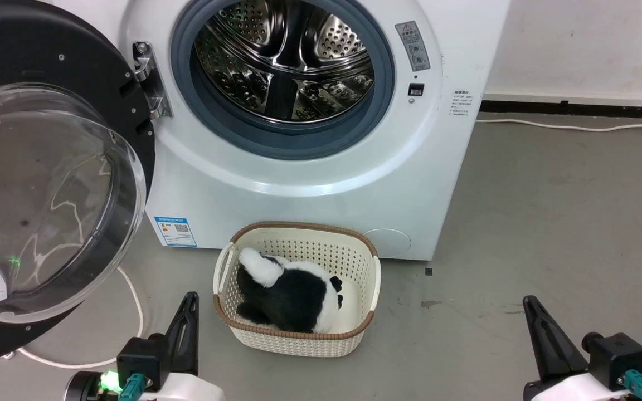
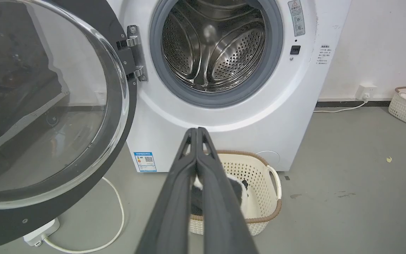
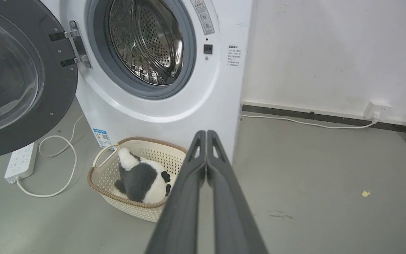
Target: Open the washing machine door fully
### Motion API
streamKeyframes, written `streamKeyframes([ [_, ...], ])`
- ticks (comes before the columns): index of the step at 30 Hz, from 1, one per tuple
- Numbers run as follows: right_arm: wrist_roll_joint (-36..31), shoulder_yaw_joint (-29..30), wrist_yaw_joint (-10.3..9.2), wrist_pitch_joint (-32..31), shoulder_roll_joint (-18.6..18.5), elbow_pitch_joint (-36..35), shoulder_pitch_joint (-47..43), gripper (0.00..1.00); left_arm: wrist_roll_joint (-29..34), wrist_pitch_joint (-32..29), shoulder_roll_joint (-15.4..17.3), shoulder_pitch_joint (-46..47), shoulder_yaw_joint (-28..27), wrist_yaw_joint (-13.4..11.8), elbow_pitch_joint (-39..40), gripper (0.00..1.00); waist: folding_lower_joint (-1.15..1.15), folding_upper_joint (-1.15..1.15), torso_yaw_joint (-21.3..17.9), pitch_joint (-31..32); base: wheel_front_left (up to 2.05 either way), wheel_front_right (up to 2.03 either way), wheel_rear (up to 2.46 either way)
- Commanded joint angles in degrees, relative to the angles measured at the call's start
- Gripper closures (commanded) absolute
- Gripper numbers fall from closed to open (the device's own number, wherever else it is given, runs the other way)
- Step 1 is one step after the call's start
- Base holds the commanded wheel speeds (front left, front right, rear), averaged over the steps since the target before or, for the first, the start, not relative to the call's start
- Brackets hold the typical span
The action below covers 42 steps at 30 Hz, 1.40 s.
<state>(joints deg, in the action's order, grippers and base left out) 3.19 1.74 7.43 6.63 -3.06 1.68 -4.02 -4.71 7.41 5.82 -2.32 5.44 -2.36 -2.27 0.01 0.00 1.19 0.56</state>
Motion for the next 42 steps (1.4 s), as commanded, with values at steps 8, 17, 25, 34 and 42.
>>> streamKeyframes([
  [8,-0.79,-0.24,0.03,-0.88,0.11,-0.47,1.57,1.0,0.9,-1.04,-0.68,0.75,-0.85,0.44,0.43,1.0,0.0,0.0,-0.14,-0.07,0.0,0.0,0.0],
  [17,-1.23,-0.52,0.04,-1.94,0.12,-0.69,2.02,1.0,1.6,-2.21,-1.1,1.04,-1.7,0.79,0.77,1.0,0.0,0.0,-0.33,-0.16,0.0,0.0,0.0],
  [25,-1.58,-0.74,0.04,-2.79,0.13,-0.87,2.38,1.0,2.16,-3.15,-1.43,1.27,-2.37,1.07,1.04,1.0,0.0,0.0,-0.49,-0.23,0.0,0.0,0.0],
  [34,-2.02,-1.01,0.04,-3.84,0.15,-1.09,2.83,1.0,2.86,-4.32,-1.84,1.56,-3.21,1.43,1.38,1.0,0.0,0.0,-0.68,-0.32,0.0,0.0,0.0],
  [42,-2.47,-1.29,0.05,-4.9,0.16,-1.31,3.28,1.0,3.56,-5.49,-2.26,1.85,-4.06,1.78,1.71,1.0,0.0,0.0,-0.87,-0.41,0.0,0.0,0.0],
])
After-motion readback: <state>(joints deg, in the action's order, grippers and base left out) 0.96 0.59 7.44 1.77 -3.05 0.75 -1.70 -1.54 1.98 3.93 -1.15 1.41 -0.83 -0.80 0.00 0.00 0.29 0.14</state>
